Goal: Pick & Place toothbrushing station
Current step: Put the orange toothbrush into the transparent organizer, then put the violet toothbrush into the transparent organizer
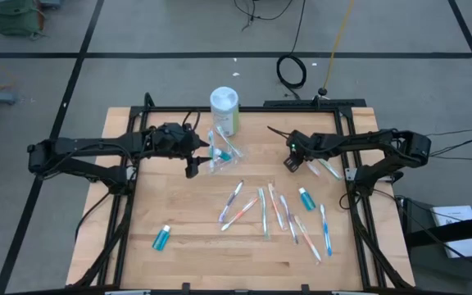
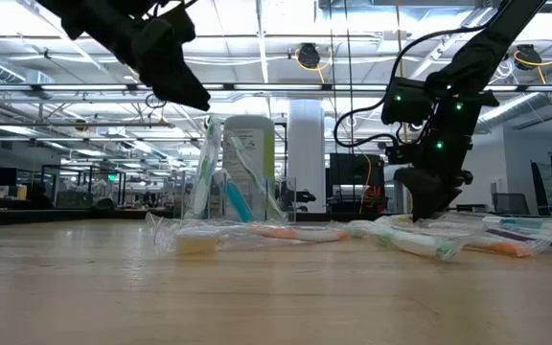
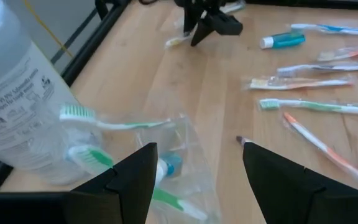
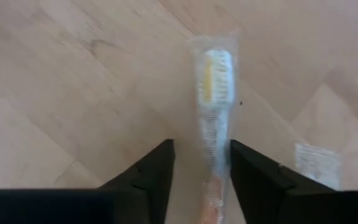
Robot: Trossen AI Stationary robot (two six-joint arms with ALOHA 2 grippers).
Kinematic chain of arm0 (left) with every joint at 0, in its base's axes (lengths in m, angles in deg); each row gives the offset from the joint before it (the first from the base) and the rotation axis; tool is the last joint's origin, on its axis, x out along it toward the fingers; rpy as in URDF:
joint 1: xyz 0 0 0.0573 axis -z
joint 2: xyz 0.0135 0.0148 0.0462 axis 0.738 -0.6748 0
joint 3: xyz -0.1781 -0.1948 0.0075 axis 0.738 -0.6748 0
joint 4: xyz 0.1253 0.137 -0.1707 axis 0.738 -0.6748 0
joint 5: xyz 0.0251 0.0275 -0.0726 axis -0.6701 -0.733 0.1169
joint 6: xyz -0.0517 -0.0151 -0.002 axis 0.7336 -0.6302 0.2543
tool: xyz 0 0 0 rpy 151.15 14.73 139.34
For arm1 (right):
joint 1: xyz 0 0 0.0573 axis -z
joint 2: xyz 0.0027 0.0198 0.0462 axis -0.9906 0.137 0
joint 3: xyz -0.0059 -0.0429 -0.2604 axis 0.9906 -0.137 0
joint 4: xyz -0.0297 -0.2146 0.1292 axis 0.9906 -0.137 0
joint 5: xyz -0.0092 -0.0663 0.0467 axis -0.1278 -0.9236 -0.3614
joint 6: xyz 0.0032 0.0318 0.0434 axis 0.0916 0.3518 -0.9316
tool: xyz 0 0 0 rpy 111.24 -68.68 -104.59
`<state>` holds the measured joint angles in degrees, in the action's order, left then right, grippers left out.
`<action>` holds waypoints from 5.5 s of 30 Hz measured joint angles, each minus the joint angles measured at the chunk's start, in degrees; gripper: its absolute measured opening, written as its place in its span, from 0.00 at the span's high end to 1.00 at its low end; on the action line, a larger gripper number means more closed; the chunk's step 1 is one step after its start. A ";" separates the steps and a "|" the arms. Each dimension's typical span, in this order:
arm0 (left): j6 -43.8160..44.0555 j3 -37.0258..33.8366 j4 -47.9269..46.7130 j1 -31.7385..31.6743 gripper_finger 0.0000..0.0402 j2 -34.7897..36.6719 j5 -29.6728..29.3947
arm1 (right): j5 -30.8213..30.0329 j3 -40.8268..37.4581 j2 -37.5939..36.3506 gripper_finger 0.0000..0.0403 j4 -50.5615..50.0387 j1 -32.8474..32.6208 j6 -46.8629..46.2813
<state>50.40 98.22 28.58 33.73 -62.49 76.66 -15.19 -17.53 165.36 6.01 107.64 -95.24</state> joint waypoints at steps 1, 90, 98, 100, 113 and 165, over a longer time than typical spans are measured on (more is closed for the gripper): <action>0.02 -0.11 0.01 0.11 0.39 0.00 0.00 | 0.45 -0.02 0.01 0.70 0.09 0.00 -0.22; 17.49 -0.15 22.28 1.81 0.39 0.00 -3.02 | -0.72 10.86 27.66 0.97 87.64 -10.32 16.13; 18.07 -0.15 22.24 4.11 0.39 0.00 -3.04 | -0.96 10.82 27.65 0.91 84.89 -10.32 13.51; 18.07 -0.15 22.17 5.10 0.39 0.00 -3.06 | -0.95 10.82 27.65 0.88 85.10 -10.32 14.06; 22.73 -0.15 14.85 15.27 0.39 0.00 -3.02 | -0.55 10.73 21.40 0.63 74.54 -10.56 21.26; -73.25 19.62 -10.49 31.26 0.61 -44.79 -17.93 | -0.55 2.33 1.88 0.55 43.63 -14.84 18.18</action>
<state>-22.85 117.84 18.09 64.99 -107.29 58.72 -15.74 -15.20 167.24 49.64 92.80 -77.06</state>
